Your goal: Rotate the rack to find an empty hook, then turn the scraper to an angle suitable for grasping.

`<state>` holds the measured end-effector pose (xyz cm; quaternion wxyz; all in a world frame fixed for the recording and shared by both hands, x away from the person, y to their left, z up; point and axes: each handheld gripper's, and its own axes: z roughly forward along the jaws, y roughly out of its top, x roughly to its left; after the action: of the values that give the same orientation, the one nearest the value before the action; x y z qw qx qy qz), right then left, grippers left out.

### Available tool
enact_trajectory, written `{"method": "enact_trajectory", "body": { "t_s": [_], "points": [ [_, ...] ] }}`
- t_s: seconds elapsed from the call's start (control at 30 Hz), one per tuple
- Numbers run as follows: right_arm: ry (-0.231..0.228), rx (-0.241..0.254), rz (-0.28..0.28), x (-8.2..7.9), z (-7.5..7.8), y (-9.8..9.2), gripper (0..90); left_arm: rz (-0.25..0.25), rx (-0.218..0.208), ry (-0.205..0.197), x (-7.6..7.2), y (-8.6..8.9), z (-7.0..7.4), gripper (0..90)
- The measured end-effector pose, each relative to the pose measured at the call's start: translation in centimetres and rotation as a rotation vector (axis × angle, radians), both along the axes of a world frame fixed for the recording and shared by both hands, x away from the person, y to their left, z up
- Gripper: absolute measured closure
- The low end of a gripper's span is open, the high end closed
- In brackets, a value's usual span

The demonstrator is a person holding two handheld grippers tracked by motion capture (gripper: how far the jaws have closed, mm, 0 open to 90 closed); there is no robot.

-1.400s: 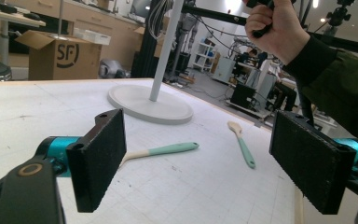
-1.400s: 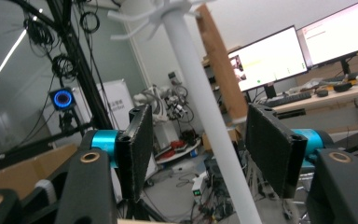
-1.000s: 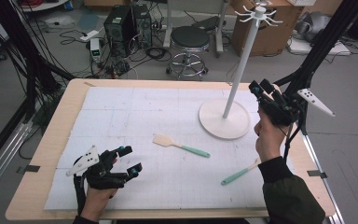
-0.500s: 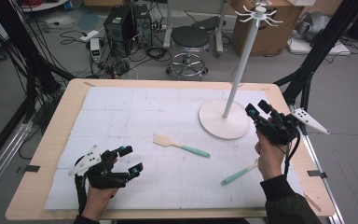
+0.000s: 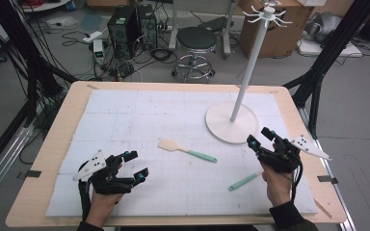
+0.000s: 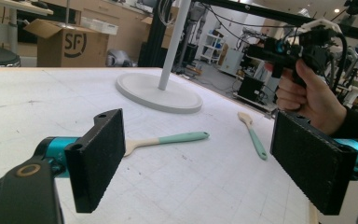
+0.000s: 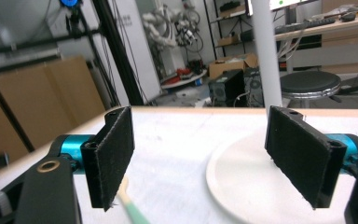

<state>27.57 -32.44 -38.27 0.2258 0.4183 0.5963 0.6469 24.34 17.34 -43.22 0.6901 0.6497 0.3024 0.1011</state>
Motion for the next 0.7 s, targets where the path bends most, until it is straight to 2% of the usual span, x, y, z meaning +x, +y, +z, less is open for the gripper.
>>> {"method": "enact_trajectory", "body": {
  "t_s": [0.1, 0.2, 0.43, 0.6, 0.7],
  "points": [
    [-0.007, -0.039, 0.004, -1.0, -1.0, 0.3, 22.1, 0.002, 0.004, 0.002, 0.1, 0.0, -0.1, 18.6],
    [0.010, -0.027, 0.028, -1.3, -1.4, 0.3, 21.2, 0.002, 0.007, 0.004, 0.1, -0.1, -0.1, 18.6],
    [0.018, -0.013, 0.020, -1.6, -1.6, -0.2, 21.1, -0.004, 0.016, 0.004, 0.1, -0.3, -0.1, 18.6],
    [0.026, -0.034, 0.024, -1.6, -2.0, -0.3, 21.1, -0.002, 0.011, 0.007, 0.7, -0.6, -0.2, 18.6],
    [0.028, -0.029, 0.021, -1.6, -2.1, -0.4, 21.1, -0.015, 0.001, 0.024, 1.1, -1.0, -0.1, 18.6]
  ]
}}
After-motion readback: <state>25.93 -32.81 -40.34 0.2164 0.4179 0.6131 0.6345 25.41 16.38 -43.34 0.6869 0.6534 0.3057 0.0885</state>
